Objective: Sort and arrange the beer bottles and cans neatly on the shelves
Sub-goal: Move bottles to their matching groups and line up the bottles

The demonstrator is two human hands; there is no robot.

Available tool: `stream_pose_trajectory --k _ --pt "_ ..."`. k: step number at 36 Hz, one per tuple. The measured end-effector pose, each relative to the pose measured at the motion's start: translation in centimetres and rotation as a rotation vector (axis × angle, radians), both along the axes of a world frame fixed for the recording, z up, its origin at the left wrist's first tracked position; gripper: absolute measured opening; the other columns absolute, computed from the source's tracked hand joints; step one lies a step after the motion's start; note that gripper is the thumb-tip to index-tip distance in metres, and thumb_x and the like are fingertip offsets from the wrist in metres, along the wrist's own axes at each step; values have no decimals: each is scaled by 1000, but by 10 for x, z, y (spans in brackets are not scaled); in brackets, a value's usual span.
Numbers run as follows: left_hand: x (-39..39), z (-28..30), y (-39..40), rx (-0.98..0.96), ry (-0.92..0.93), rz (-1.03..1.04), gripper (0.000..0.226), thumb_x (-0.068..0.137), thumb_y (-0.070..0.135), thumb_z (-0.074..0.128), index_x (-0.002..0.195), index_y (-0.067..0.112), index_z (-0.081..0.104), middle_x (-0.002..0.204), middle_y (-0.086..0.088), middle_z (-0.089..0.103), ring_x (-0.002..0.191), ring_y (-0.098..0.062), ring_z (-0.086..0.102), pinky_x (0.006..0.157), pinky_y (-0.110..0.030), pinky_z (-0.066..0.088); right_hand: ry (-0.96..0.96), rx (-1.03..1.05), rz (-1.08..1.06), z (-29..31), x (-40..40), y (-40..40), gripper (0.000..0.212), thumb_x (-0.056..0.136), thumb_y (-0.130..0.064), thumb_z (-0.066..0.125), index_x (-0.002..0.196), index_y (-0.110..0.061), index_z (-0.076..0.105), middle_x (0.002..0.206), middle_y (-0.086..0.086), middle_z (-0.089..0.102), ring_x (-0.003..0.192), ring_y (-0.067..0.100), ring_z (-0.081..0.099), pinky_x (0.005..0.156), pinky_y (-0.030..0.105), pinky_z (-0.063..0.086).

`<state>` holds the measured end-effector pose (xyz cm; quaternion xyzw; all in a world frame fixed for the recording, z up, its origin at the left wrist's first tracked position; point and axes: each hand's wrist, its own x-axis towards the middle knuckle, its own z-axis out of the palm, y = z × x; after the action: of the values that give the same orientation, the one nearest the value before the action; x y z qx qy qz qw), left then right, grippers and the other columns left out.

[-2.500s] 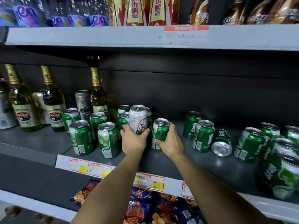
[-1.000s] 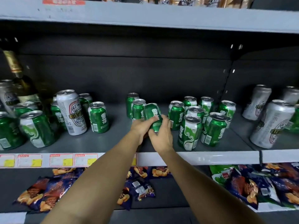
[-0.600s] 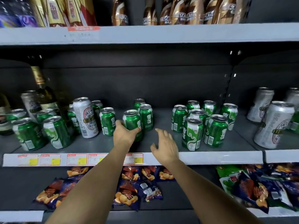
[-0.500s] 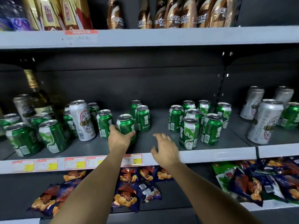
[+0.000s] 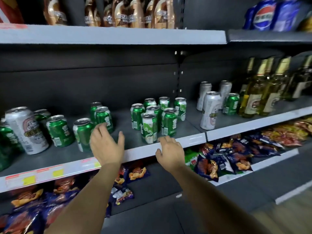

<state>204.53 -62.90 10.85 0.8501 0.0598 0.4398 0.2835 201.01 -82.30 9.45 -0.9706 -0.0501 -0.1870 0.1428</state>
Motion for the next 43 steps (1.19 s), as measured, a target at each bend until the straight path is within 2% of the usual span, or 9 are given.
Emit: stream_pose_trajectory --k 9,16,20,26,29,34,37,40,43 --pt "-13 3 -179 -31 10 -216 49 80 19 74 120 0 54 112 -22 55 105 -41 51 85 -49 43 -18 14 -204 2 -27 -178 44 94 -28 44 136 -15 46 128 5 52 120 25 47 98 36 38" --pt "-18 15 -304 -196 224 -363 65 87 37 69 139 13 39 135 -8 43 126 -26 42 87 -42 45 -1 34 -296 12 -30 -297 46 95 -28 47 139 -13 44 131 7 52 122 26 46 96 36 41" --pt "-1 17 -339 -311 325 -394 76 81 37 75 141 12 34 137 -11 42 128 -29 42 89 -43 44 21 74 -343 20 -19 -333 47 95 -26 47 140 -13 42 132 7 52 122 27 46 92 37 43" --pt "45 16 -368 -488 400 -452 106 73 41 82 152 13 17 154 -11 29 141 -30 30 112 -46 33 27 59 -312 26 18 -358 42 97 -28 47 135 -12 42 129 8 53 119 26 49 90 35 45" --pt "68 14 -378 -500 378 -515 115 67 45 85 153 18 14 153 -9 35 139 -30 36 111 -49 36 25 48 -305 32 39 -363 40 96 -26 48 134 -13 42 127 8 52 118 26 48 89 35 44" --pt "93 10 -387 -486 353 -461 105 65 43 86 148 20 25 141 -7 46 129 -30 46 102 -50 44 33 28 -290 48 75 -366 40 95 -21 50 132 -12 41 126 9 52 117 27 48 90 36 45" --pt "102 10 -386 -472 353 -418 79 71 39 82 134 18 39 127 -5 57 114 -28 56 88 -42 49 41 34 -286 57 95 -363 37 95 -22 52 129 -10 42 126 9 52 117 28 49 89 37 45" --pt "101 12 -385 -449 336 -366 61 73 40 81 119 19 47 115 -2 62 105 -28 60 77 -34 46 62 60 -263 55 110 -356 39 95 -22 52 131 -10 41 129 10 51 120 29 48 90 39 45" --pt "99 16 -380 -480 324 -294 60 73 41 81 117 20 47 114 -1 61 104 -27 60 75 -32 42 84 45 -208 48 120 -346 45 96 -22 50 138 -11 38 135 10 48 123 29 46 92 40 44"
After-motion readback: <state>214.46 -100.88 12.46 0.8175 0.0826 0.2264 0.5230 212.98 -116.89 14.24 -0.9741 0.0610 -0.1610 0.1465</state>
